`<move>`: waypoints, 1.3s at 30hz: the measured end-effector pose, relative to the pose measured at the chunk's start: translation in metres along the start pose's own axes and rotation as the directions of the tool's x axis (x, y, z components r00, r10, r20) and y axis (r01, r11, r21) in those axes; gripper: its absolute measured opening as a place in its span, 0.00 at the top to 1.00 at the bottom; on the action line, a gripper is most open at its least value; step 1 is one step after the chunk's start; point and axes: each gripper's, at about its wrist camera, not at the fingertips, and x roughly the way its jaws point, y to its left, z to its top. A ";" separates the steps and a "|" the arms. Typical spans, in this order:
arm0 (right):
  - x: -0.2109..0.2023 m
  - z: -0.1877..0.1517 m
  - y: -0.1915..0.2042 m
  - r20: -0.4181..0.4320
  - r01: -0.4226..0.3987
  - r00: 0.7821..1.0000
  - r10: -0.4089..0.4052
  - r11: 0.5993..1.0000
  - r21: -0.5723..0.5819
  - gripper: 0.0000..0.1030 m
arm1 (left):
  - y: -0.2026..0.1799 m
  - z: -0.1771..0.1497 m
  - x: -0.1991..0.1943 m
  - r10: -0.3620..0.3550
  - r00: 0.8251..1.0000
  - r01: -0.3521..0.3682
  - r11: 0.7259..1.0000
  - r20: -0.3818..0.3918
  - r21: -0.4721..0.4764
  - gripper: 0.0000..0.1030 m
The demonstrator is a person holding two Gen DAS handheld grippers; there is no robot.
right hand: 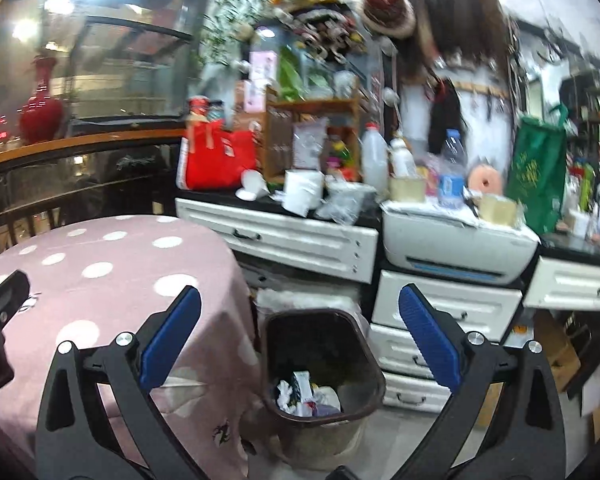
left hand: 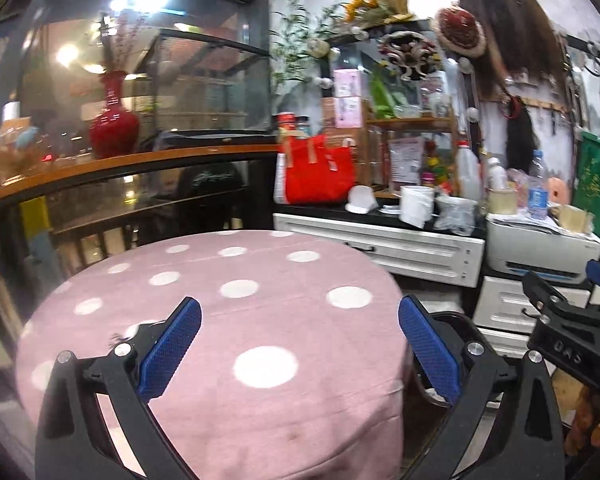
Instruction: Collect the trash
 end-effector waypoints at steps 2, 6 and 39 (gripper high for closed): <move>-0.008 -0.002 0.007 0.017 -0.008 1.000 0.009 1.000 -0.022 0.05 | 0.010 -0.002 -0.005 0.014 1.000 -0.014 0.999 0.006 -0.031 0.05; -0.018 -0.005 0.018 0.049 -0.025 0.998 0.028 0.998 -0.057 0.05 | 0.020 -0.004 -0.009 0.015 1.000 -0.015 0.999 0.005 -0.041 0.05; -0.018 -0.008 0.017 0.042 -0.018 0.999 0.020 0.998 -0.057 0.05 | 0.025 -0.011 -0.014 0.009 1.000 -0.008 0.999 0.019 -0.040 0.05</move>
